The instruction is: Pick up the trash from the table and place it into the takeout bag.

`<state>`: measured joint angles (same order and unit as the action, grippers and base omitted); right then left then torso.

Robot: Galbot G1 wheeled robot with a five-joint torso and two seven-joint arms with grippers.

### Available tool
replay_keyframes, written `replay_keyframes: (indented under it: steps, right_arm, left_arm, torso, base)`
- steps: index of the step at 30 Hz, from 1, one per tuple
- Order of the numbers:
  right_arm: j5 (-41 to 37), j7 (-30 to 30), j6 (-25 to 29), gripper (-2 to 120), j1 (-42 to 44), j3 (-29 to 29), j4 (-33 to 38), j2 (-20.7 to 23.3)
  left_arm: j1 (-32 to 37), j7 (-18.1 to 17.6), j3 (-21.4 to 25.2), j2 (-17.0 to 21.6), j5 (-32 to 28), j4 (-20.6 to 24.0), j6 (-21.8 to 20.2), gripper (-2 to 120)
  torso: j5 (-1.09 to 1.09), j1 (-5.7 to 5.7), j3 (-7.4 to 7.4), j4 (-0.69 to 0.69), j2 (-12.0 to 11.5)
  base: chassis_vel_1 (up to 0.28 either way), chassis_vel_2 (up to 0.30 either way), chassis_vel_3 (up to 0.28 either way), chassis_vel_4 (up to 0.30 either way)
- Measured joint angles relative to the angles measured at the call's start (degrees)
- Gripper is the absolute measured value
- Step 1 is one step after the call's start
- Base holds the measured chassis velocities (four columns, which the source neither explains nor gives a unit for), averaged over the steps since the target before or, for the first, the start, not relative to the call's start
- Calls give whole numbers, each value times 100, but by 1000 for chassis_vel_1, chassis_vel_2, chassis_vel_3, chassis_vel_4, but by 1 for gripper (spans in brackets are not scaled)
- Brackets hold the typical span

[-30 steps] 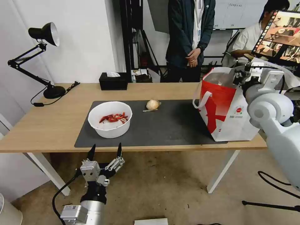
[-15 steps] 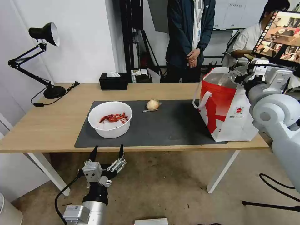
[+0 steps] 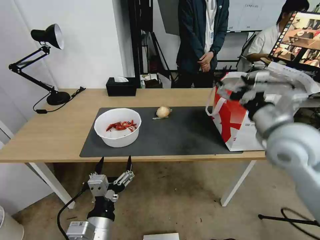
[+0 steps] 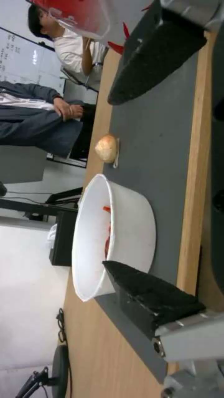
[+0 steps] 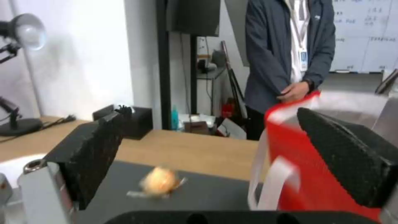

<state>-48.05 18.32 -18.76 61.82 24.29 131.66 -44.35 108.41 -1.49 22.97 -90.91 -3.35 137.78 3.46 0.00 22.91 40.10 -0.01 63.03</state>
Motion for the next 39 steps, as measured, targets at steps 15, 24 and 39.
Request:
replay_keyframes:
  steps: [15,24,39]
  right_arm:
    - [2041,-1602,1678,100,3625,1369,280,-1725]
    - [2213,-1913,2205,100,4235,1698,197,-2130]
    - [2197,-1873,2209,100,4169,1675,149,-2188]
  left_arm:
    - [30,-2,-76,-5,69,-27,25,100]
    - [30,-2,-167,-24,101,-67,43,100]
    - [40,-3,-177,-32,121,-66,47,100]
  torso:
    - [0,0,0,0,0]
    - [0,0,0,1,0]
    - [0,1,0,1,0]
  base:
    - [0,0,0,0]
    - [0,0,0,0]
    - [0,0,0,0]
